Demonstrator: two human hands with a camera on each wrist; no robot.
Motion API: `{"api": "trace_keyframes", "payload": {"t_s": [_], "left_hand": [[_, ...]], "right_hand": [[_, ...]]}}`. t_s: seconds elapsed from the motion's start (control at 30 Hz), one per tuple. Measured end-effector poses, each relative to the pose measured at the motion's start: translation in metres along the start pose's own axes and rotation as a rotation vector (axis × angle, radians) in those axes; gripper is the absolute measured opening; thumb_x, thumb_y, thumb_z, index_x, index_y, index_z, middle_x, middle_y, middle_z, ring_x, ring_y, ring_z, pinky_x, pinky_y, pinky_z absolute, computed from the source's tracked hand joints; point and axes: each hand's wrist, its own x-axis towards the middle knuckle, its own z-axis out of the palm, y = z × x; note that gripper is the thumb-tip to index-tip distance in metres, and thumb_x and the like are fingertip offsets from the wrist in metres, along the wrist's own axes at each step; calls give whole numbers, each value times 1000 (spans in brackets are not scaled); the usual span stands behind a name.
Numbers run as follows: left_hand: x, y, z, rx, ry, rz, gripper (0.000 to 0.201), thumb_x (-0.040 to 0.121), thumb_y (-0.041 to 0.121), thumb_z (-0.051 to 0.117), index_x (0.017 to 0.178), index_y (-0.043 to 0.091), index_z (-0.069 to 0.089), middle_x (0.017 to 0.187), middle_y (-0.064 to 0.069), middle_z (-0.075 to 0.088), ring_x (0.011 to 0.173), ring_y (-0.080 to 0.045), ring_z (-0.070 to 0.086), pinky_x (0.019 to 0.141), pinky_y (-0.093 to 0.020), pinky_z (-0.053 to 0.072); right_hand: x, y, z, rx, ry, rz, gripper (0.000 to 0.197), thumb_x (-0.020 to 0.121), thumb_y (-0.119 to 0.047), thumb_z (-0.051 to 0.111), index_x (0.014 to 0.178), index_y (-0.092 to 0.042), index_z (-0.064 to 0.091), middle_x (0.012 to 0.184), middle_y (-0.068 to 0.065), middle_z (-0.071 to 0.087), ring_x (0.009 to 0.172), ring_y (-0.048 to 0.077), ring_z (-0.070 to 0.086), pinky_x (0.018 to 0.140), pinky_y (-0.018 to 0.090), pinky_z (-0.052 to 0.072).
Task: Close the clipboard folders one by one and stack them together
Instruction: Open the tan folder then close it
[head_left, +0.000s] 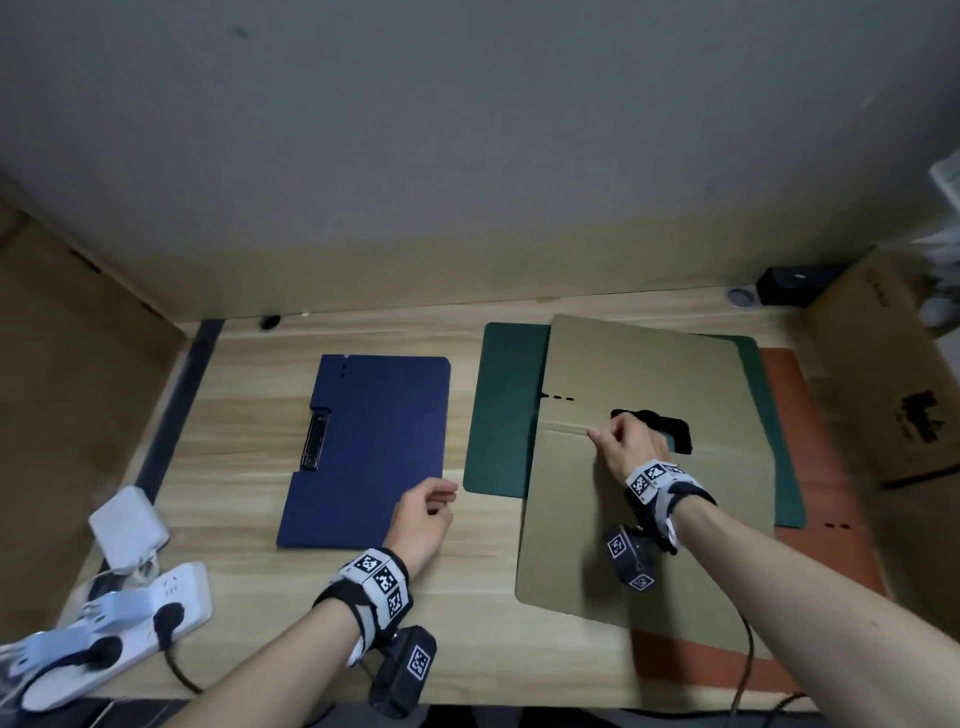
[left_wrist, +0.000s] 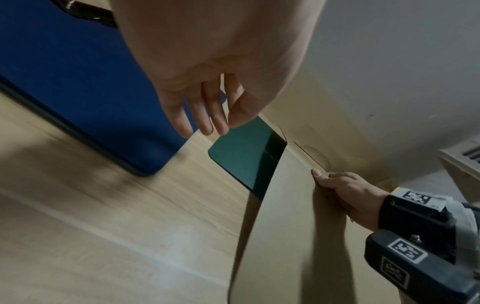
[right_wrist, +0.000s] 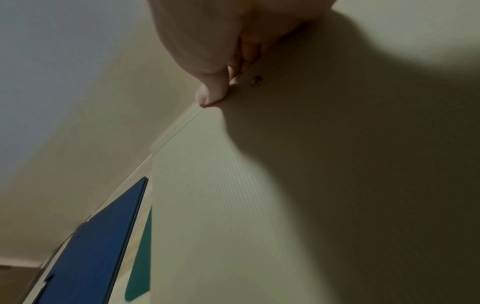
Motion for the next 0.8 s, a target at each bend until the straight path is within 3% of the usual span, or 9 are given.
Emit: {"api": "trace_keyframes", "payload": {"t_s": [0.1, 0.17, 0.27, 0.33, 0.4, 0.47, 0.57, 0.7, 0.8], "left_hand": [[1, 14, -5, 147, -37, 114, 38, 86, -4, 53, 117, 17, 61, 115, 0, 61, 108, -16, 60, 100, -32, 49], [2, 25, -10, 315, -65, 263, 51, 85, 0, 53, 132, 20, 52, 129, 3, 51, 121, -14, 52, 103, -33, 46], [6, 37, -15, 619, -108, 479, 74, 80, 4, 58, 147, 24, 33, 155, -2, 25, 143, -21, 28, 111, -34, 38], [10, 37, -15, 885, -170, 584, 93, 76, 12, 66, 153, 27, 17, 164, -7, 2, 152, -28, 4, 120, -44, 19], [12, 35, -14, 1080, -202, 684, 112, 71, 12, 71, 155, 30, 0, 165, -10, -12, 153, -30, -8, 122, -53, 11], [8, 33, -13, 1181, -207, 726, 119, 71, 2, 68, 154, 32, -12, 163, -9, -23, 152, -32, -14, 118, -62, 14], [-4, 35, -11, 1209, -260, 681, 124, 71, -18, 59, 152, 35, -18, 159, -6, -33, 149, -38, -19, 112, -70, 18], [-9, 39, -2, 1256, -271, 495, 123, 69, -27, 51, 153, 36, -14, 158, -10, -36, 147, -51, -6, 107, -71, 24], [-7, 45, 2, 1269, -352, 284, 116, 75, -21, 55, 153, 38, -7, 161, -9, -29, 146, -52, 2, 105, -68, 28]], "right_hand": [[-21, -2, -10, 28, -102, -105, 33, 83, -51, 62, 80, -20, 52, 83, 5, 62, 95, 28, 50, 81, 37, 44], [-36, -7, -19, 14, -200, -226, 31, 83, -48, 63, 84, -19, 52, 85, 3, 59, 100, 27, 44, 83, 37, 40], [-57, -20, -30, -154, -306, -426, 34, 80, -55, 59, 81, -25, 44, 83, -3, 56, 108, 27, 43, 86, 39, 40], [-69, -31, -34, -279, -367, -515, 31, 83, -53, 62, 81, -28, 43, 87, -7, 58, 112, 22, 40, 91, 37, 36], [-79, -42, -35, -372, -418, -645, 29, 85, -49, 63, 81, -26, 45, 85, -9, 57, 103, 18, 43, 99, 35, 32], [-85, -49, -35, -436, -424, -794, 26, 85, -45, 62, 80, -25, 47, 81, -10, 56, 87, 15, 48, 106, 34, 26], [-89, -55, -40, -487, -340, -861, 22, 85, -45, 63, 83, -24, 54, 83, -11, 54, 85, 14, 49, 102, 33, 25], [-104, -59, -35, -600, -202, -743, 28, 89, -42, 57, 109, -22, 58, 110, -2, 59, 110, 21, 49, 101, 37, 34], [-120, -57, -27, -555, -313, -526, 68, 88, -54, 54, 144, -20, 34, 141, 5, 45, 131, 25, 40, 108, 40, 35]]}}
